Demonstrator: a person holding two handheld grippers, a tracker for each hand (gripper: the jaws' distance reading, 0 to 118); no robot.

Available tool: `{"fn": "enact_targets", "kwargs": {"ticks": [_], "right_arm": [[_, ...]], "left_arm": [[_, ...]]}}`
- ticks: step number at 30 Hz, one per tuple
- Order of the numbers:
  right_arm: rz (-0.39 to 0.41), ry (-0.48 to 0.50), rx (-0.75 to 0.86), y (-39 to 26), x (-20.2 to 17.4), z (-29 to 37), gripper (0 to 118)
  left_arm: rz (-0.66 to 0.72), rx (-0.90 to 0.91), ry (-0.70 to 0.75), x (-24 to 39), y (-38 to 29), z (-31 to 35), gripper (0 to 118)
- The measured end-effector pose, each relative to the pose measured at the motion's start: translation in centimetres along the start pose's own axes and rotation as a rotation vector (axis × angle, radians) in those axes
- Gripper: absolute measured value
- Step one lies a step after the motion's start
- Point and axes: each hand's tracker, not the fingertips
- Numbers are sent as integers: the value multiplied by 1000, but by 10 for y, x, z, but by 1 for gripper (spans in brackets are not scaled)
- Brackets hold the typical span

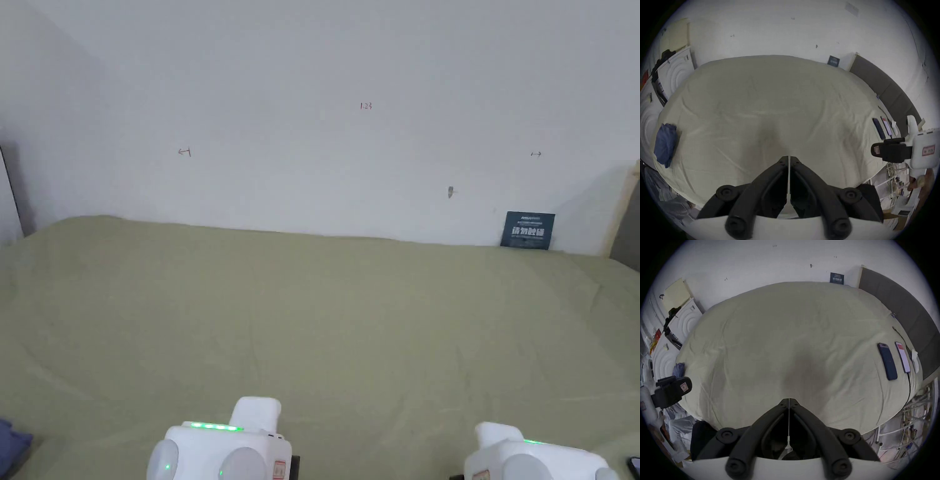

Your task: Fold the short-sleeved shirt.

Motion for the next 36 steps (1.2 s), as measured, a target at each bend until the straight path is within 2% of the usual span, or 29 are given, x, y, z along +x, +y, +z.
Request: {"fn": "enact_targets", "kwargs": {"ticks": [4, 9, 11, 13, 17, 18, 19, 20, 21, 22, 23, 26, 28, 34, 36], "right_arm": [[62, -63, 212, 17, -10, 31, 0], [132, -84, 597, 30, -21, 86, 2], [131, -135, 747, 24, -23, 99, 2], [132, -164, 811, 18, -23, 102, 2], [118, -214, 782, 16, -24, 95, 4], [119, -205, 770, 16, -23, 94, 10], [122, -200, 759, 16, -23, 93, 32], [123, -203, 756, 16, -23, 91, 84], [120, -206, 751, 16, -23, 89, 113], [119, -205, 753, 14, -22, 87, 116], [108, -188, 836, 9, -22, 88, 117], [146, -171, 802, 7, -24, 86, 118], [145, -182, 805, 7, -24, 85, 118], [130, -156, 858, 4, -26, 93, 118], [147, -175, 876, 4, -29, 94, 118]], "left_arm": [[-28, 202, 65, -3, 20, 41, 3], [-71, 557, 169, -3, 37, 105, 4], [-67, 655, 207, -5, 36, 118, 4], [-63, 705, 214, -6, 33, 123, 4], [-47, 699, 242, -10, 31, 118, 11], [-58, 690, 244, -12, 31, 116, 21], [-63, 692, 246, -12, 30, 114, 50], [-65, 684, 252, -12, 31, 111, 100], [-50, 682, 266, -12, 30, 108, 118], [-13, 682, 289, -16, 22, 107, 118], [-5, 708, 278, -20, 26, 107, 118], [18, 678, 259, -22, 26, 102, 118], [20, 674, 289, -22, 25, 101, 118], [-4, 705, 257, -22, 19, 102, 118], [-5, 723, 262, -21, 18, 102, 118]]}}
